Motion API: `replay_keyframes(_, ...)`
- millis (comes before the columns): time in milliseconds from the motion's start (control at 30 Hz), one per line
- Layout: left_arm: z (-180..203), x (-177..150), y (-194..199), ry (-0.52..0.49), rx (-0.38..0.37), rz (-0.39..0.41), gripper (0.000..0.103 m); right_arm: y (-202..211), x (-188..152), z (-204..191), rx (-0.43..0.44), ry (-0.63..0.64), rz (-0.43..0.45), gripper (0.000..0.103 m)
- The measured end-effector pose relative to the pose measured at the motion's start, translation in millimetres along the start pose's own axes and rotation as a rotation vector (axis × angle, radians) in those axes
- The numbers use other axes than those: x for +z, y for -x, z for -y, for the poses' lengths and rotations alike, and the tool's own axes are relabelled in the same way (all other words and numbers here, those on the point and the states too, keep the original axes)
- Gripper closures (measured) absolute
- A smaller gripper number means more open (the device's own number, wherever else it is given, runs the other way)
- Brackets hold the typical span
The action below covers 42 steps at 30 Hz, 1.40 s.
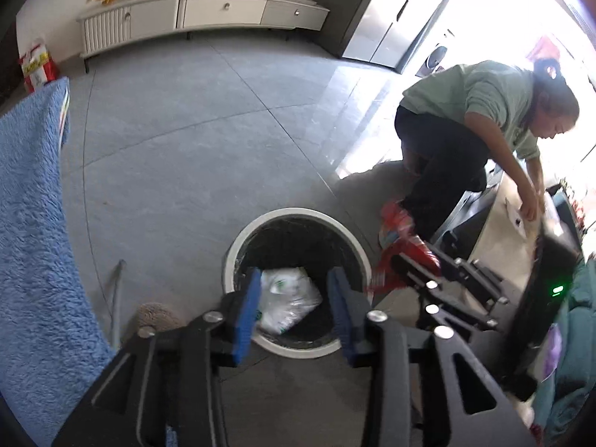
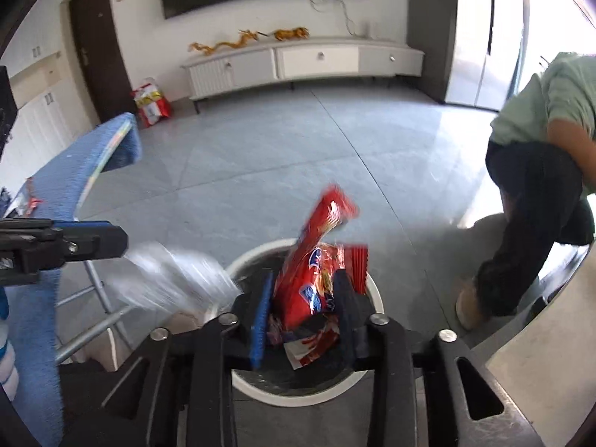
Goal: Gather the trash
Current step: 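Carry both items over the bin and open both tools to drop them, then move both open tools back toward the remaining trash on the rug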
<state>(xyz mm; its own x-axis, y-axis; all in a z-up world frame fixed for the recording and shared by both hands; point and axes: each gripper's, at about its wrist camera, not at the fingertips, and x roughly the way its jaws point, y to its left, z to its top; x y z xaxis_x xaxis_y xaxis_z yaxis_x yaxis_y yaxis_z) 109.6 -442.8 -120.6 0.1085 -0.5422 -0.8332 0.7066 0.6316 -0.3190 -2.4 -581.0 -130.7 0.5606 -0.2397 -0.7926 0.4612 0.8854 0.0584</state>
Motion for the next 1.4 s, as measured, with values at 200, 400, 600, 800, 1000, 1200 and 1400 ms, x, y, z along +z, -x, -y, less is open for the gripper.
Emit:
replay_keyframes(200,-11,-13,33,0.0,0.011,0.059,0.065,1,-9,-3,-0.024,-0.003,-0.016,0.066)
replay_keyframes(400,-27,-32,97,0.009,0.104,0.221,0.064,37,-8,-31,-0.014,0.044,0.045,0.064)
replay_keyframes(600,-47,-60,167,-0.002,0.206,0.334,0.064,95,1,-87,0.044,0.147,0.151,0.06)
replay_keyframes(800,-76,-104,228,0.016,0.321,0.395,0.054,155,7,-153,0.155,0.232,0.259,0.056)
replay_keyframes(1000,-112,-147,288,0.089,0.459,0.48,0.048,193,0,-198,0.261,0.258,0.315,0.055)
replay_keyframes(1200,-148,-181,335,0.15,0.532,0.557,0.048,208,-4,-233,0.292,0.298,0.323,0.054)
replay_keyframes(1400,-183,-208,359,0.218,0.564,0.591,0.041,210,-7,-267,0.302,0.337,0.303,0.054)
